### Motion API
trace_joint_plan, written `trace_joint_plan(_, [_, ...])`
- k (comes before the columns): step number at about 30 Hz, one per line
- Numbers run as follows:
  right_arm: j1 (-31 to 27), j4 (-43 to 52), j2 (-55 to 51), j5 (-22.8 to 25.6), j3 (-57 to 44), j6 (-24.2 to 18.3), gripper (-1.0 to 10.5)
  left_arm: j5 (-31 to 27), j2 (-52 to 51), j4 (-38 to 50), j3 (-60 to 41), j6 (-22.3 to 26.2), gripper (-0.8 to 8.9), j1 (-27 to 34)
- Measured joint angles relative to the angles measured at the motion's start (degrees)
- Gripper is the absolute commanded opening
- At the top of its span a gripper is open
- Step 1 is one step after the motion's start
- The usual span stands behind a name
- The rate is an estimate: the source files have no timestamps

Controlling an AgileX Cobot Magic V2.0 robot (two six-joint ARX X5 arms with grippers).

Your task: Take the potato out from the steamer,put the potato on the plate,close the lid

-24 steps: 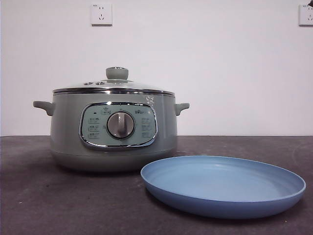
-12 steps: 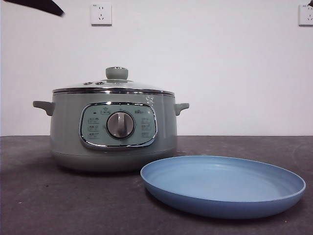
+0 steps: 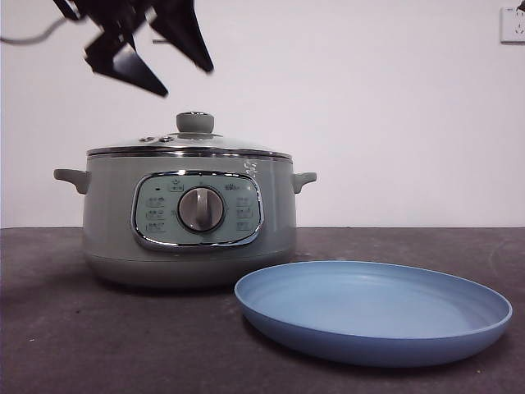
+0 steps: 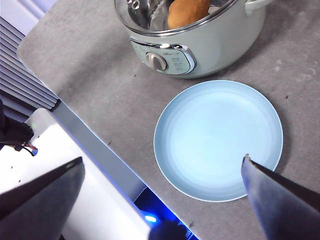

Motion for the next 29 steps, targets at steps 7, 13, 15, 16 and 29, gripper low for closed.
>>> trace_joint_plan(7, [0.0,0.0,0.0,0.0,0.0,0.0,7.2,-2.0,5.5,4.3,0.0,0.0,6.64,-0.4])
trace_joint_plan(13, [0.0,0.0,0.0,0.0,0.0,0.0,7.2,-2.3,7.0,6.6,0.0,0.0,6.56,-0.7])
trace_joint_plan(15, [0.0,0.0,0.0,0.0,0.0,0.0,7.2,-2.4,7.6,6.6,0.0,0.0,6.56,-0.8])
trace_joint_plan(16, [0.0,0.0,0.0,0.0,0.0,0.0,7.2,-2.6,7.8,6.6,0.0,0.0,6.55,-0.9])
trace_joint_plan(29, [0.0,0.0,0.0,3.0,0.0,0.0,7.2,-4.3,8.1,6.8,0.0,0.0,1.06,-1.1])
